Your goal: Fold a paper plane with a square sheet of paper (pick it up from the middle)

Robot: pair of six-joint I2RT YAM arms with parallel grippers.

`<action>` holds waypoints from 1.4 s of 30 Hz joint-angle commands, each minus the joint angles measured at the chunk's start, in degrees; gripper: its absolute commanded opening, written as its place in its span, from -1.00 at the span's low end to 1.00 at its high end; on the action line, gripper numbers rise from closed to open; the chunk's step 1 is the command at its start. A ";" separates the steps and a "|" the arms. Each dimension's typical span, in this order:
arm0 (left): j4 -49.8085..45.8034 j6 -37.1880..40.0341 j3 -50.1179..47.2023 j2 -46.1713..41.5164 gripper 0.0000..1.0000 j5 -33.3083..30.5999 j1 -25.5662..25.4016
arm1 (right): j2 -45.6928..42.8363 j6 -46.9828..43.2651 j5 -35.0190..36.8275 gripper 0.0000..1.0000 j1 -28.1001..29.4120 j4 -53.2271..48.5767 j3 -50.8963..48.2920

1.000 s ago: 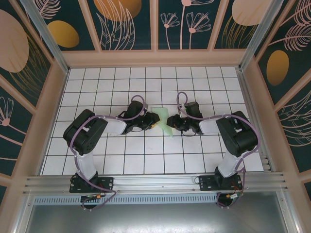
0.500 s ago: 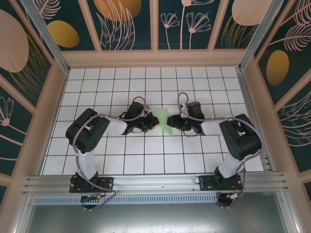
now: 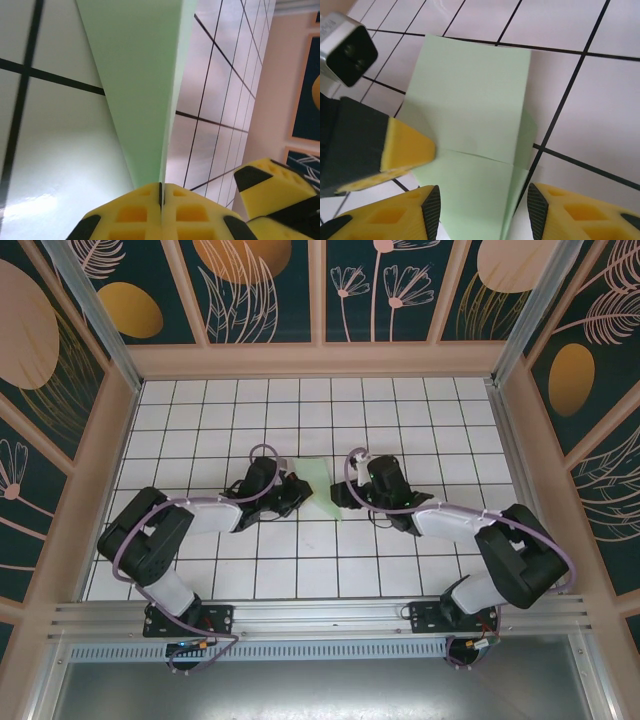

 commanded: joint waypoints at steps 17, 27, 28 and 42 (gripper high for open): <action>-6.16 -4.69 5.63 3.02 -0.86 -1.46 -0.22 | 7.87 -25.43 9.61 0.02 11.86 23.87 -8.88; -7.78 -4.74 5.63 2.87 -0.86 -0.28 -0.17 | 15.71 -30.67 14.27 -0.11 12.34 31.89 -7.38; -7.77 -4.85 5.59 2.87 -0.87 -0.28 -0.21 | 16.32 -31.15 14.22 -0.12 12.34 32.24 -7.21; -9.25 -4.72 5.87 2.97 -0.86 0.03 -0.17 | 21.90 -34.54 13.23 -0.38 12.60 37.99 -4.82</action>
